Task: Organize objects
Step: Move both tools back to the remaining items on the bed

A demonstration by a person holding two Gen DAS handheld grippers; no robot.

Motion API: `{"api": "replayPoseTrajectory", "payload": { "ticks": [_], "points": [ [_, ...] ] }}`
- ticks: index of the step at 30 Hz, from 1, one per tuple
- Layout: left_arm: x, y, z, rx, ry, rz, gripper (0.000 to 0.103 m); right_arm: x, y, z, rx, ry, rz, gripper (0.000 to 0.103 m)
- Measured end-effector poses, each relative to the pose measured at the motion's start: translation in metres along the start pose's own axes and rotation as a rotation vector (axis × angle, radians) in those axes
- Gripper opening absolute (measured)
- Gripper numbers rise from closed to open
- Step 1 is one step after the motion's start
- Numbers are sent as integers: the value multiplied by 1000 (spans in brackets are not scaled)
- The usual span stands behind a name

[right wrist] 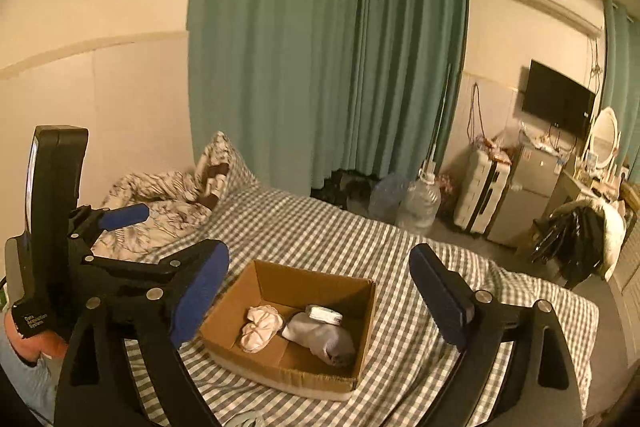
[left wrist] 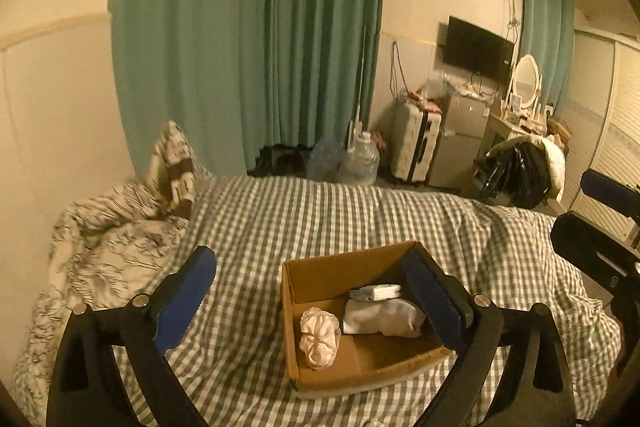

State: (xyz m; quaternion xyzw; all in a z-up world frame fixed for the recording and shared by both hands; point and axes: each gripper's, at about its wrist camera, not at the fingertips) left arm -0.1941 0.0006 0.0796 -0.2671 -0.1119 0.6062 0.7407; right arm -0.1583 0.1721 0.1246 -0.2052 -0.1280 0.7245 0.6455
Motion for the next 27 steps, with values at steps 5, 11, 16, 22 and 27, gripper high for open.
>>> {"api": "replayPoseTrajectory", "payload": {
  "ticks": [5, 11, 16, 22, 27],
  "points": [
    [8, -38, -4, 35, 26, 35, 103, -2, -43, -4, 22, -10, 6, 95],
    [22, -64, -21, 34, 39, 36, 103, 10, -78, -29, 17, -6, -22, 96],
    [39, -72, -48, 1, 54, 40, 103, 26, -92, -56, -18, 2, -56, 96],
    [55, -73, -86, -49, 71, 63, 103, 48, -93, -95, -89, 31, -89, 96],
    [65, -62, -127, -114, 91, 92, 103, 60, -71, -142, -195, 45, -115, 96]
  ]
}}
Point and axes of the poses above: each gripper's, at about its wrist camera, not at the fingertips, and y roughly the way its jaws point, x to its right, z to its top, and after that the axes turned 14 degrees about y, right-handed
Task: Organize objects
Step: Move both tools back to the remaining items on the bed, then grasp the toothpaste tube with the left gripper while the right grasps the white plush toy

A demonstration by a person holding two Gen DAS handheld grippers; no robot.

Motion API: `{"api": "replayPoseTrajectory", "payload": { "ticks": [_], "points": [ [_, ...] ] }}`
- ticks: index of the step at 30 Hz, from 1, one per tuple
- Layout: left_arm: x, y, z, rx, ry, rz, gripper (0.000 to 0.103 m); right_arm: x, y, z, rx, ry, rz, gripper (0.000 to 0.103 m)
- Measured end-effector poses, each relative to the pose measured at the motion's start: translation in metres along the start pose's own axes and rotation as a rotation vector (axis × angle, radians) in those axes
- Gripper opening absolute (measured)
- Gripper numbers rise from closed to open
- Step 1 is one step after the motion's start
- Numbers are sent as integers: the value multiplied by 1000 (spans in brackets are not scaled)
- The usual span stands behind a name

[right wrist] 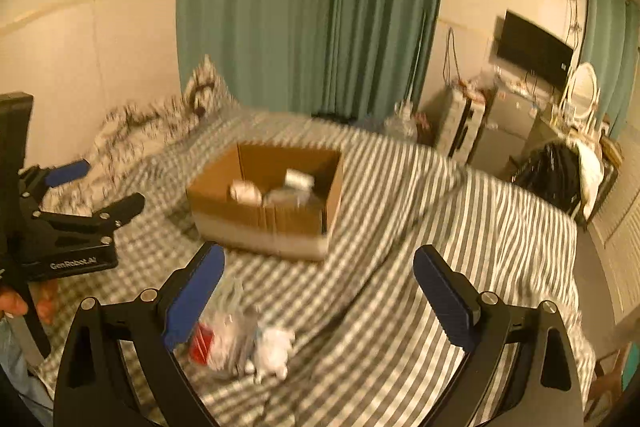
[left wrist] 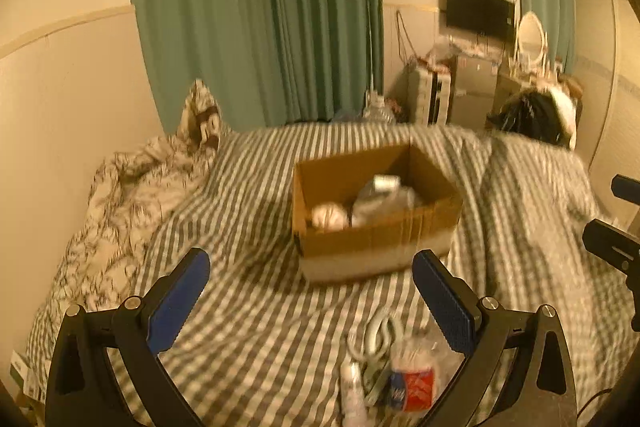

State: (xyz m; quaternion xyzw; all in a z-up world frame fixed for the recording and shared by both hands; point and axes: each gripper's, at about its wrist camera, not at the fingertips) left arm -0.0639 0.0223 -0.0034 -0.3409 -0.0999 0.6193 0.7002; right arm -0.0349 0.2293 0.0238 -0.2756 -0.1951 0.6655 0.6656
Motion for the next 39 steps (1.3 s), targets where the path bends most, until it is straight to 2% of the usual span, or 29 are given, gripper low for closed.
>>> {"api": "replayPoseTrajectory", "payload": {
  "ticks": [7, 12, 16, 19, 26, 28, 30, 33, 34, 35, 36, 39],
  "points": [
    [25, 38, -68, -140, 31, -33, 103, 7, 50, -56, -144, -27, -58, 96],
    [41, 59, -106, -227, 39, -65, 102, 12, 83, -77, -224, -26, -88, 96],
    [53, 71, -124, -280, 52, -107, 87, 7, 102, -90, -271, -60, -96, 96],
    [64, 72, -130, -273, 113, -96, 84, 2, 115, -99, -307, -87, -93, 95],
    [69, 74, -131, -276, 123, -137, 67, -12, 130, -108, -356, -102, -51, 91],
    [70, 74, -131, -277, 119, -164, 53, -18, 134, -113, -368, -120, -53, 89],
    [70, 76, -133, -281, 100, -211, 42, -22, 141, -116, -393, -129, -44, 81],
    [68, 78, -133, -283, 89, -236, 28, -22, 150, -119, -434, -108, -20, 70],
    [67, 77, -133, -283, 80, -250, 26, -22, 154, -121, -451, -104, -13, 66],
    [66, 77, -132, -283, 73, -258, 26, -23, 156, -122, -461, -106, -11, 56],
    [64, 76, -131, -285, 66, -263, 26, -24, 158, -124, -471, -108, -6, 50],
    [58, 74, -129, -288, 49, -269, 26, -27, 154, -124, -459, -120, -10, 50]
  ]
}}
Point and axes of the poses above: each gripper's, at about its wrist camera, not at the fingertips, and y roughly the way its jaws point, x to its right, z to its top, and after that the axes turned 14 degrees about y, right-handed
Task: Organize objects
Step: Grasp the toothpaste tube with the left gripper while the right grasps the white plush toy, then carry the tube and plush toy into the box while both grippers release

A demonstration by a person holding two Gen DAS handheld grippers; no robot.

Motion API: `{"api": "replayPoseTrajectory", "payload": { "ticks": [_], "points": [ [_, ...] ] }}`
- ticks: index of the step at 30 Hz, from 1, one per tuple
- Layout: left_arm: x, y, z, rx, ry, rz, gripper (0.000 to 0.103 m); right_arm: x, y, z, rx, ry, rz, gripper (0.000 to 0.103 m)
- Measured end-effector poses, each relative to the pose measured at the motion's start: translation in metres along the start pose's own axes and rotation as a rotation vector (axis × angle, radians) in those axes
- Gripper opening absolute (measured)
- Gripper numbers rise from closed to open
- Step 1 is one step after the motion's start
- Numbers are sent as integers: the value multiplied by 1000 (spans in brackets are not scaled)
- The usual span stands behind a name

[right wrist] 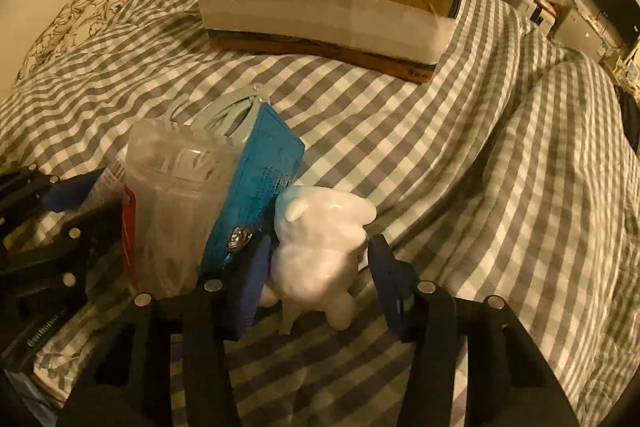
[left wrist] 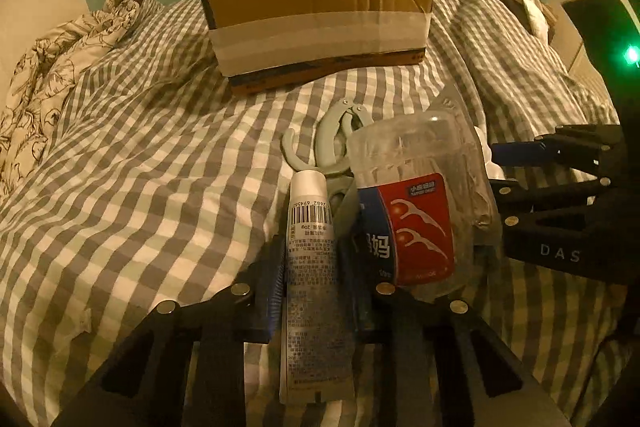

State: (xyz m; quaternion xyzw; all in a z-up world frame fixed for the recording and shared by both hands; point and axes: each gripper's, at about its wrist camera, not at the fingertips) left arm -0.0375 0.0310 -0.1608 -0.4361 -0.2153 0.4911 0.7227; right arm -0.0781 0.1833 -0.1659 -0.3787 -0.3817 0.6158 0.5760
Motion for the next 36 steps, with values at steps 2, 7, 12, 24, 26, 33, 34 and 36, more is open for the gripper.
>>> {"api": "replayPoseTrajectory", "payload": {
  "ticks": [2, 7, 12, 24, 26, 33, 34, 36],
  "points": [
    [-4, -6, 0, 9, -10, 1, 26, 0, -8, 0, 26, 1, -7, 44],
    [-18, -26, 5, 51, -37, 10, 25, 2, -34, 6, 83, 14, -13, 44],
    [-30, -47, 21, 110, -59, 20, 25, -1, -72, 20, 166, -3, -15, 44],
    [-62, -85, 104, 262, -51, 46, 26, -28, -161, 80, 362, -74, 28, 44],
    [-67, -89, 120, 287, -44, 47, 26, -32, -175, 96, 396, -79, 36, 44],
    [-97, -92, 174, 343, -61, 46, 26, -39, -196, 156, 477, -73, 72, 44],
    [-101, -92, 182, 349, -63, 49, 26, -41, -196, 164, 483, -71, 80, 44],
    [-109, -90, 195, 358, -63, 52, 26, -43, -191, 181, 489, -67, 93, 44]
  ]
}}
Point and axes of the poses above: each gripper's, at about its wrist camera, not at the fingertips, and y roughly the way its jaws point, x to its right, z to its top, and after that the axes turned 14 degrees about y, right-handed
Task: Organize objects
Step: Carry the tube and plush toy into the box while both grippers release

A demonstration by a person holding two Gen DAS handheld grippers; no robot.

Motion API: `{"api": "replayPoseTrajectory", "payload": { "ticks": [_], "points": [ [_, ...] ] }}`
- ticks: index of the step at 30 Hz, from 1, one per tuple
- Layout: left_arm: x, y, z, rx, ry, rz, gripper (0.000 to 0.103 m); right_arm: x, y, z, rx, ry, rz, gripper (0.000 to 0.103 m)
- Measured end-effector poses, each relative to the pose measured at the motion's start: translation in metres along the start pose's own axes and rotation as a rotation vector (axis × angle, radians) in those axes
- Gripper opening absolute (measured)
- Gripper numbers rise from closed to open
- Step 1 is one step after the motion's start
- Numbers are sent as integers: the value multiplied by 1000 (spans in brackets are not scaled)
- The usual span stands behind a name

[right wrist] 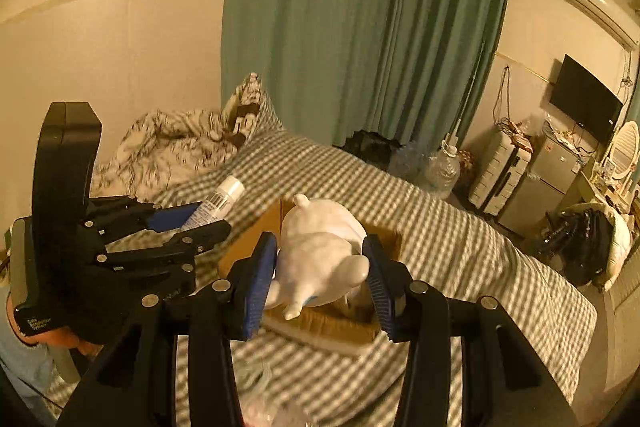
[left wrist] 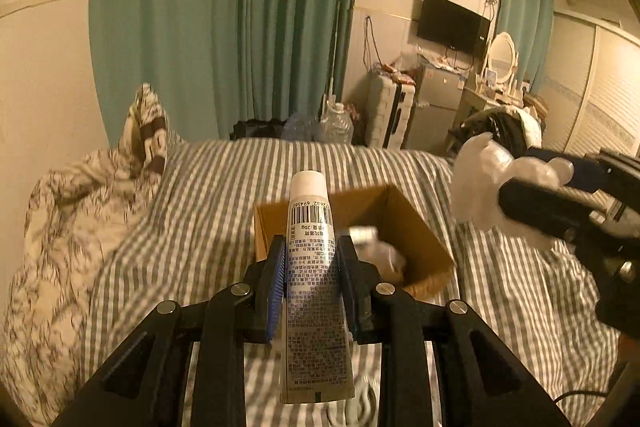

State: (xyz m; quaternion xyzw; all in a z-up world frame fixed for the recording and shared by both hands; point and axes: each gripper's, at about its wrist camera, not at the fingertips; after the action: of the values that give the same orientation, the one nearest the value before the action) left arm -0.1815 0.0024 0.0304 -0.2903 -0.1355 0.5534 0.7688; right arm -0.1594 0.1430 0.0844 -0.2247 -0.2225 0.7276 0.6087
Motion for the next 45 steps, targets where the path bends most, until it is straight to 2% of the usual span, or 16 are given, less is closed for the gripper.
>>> {"api": "replayPoseTrajectory", "payload": {
  "ticks": [4, 9, 14, 20, 26, 34, 35, 36, 37, 38, 40, 42, 44, 45],
  "points": [
    [-10, 20, 18, 3, 5, 14, 26, 4, 33, 17, -2, 37, 27, 44],
    [-16, 55, 26, -25, 6, 13, 26, 19, 76, 19, -34, 84, 41, 44],
    [-12, 98, 18, -86, 6, -6, 26, 39, 123, 9, -92, 115, 12, 44],
    [3, 145, 3, -164, 31, -43, 26, 61, 160, -8, -148, 134, -7, 44],
    [6, 168, -8, -203, 44, -55, 26, 71, 183, -19, -177, 146, -11, 44],
    [5, 171, -18, -235, 38, -56, 26, 70, 187, -24, -189, 145, -32, 44],
    [4, 169, -18, -233, 37, -55, 27, 70, 185, -23, -185, 146, -38, 45],
    [4, 166, -17, -230, 35, -53, 27, 69, 183, -22, -178, 149, -41, 51],
    [3, 164, -15, -228, 34, -47, 30, 69, 179, -20, -171, 154, -44, 56],
    [1, 161, -14, -226, 33, -44, 33, 70, 174, -18, -162, 160, -47, 66],
    [-1, 151, -10, -217, 29, -27, 62, 69, 161, -12, -136, 166, -51, 70],
    [-4, 138, -5, -192, 18, -8, 70, 67, 147, -6, -116, 168, -53, 73],
    [-7, 123, 1, -173, 13, 4, 71, 64, 131, -1, -97, 161, -58, 76],
    [-8, 116, 5, -166, 11, 12, 75, 62, 123, 2, -84, 157, -63, 79]
  ]
}}
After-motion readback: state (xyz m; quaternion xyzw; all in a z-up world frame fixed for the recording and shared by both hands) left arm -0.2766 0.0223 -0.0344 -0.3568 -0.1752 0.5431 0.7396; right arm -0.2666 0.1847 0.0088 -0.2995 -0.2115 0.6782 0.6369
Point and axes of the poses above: each gripper's, at about its wrist camera, not at the fingertips, and y roughly the way its jaws point, x to its right, z to its top, and after that the axes turned 14 degrees about y, right-handed
